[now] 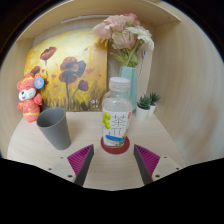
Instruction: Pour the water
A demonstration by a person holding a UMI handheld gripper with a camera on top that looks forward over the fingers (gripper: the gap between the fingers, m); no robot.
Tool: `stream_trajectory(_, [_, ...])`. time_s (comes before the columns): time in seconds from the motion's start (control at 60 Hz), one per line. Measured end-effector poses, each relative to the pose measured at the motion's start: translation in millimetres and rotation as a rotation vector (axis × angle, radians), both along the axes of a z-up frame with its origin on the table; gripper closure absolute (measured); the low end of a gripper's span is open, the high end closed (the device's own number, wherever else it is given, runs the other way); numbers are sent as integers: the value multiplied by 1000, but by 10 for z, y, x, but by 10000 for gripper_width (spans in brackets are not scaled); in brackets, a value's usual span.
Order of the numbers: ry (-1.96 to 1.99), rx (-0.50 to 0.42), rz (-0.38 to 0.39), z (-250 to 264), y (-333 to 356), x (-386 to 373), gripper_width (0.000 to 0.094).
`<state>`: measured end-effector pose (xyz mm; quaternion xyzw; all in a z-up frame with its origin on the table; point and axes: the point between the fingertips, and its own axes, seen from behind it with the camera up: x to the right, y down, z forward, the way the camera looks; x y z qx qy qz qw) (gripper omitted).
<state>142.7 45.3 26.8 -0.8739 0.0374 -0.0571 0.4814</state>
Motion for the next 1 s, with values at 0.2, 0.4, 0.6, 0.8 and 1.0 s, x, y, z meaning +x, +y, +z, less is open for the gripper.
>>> stream_trajectory(0.2, [13, -73, 37, 132, -650, -828, 113])
stream_trajectory(0.4, [72, -74, 103, 559, -927, -1937, 118])
stream_trajectory(0.6, [117, 5, 120, 1271, -952, -2593, 120])
stream_trajectory(0.8, [128, 100, 80, 1943, -977, -2723, 129])
stream_trajectory(1.0, [79, 90, 79, 2117, -1077, -2777, 134])
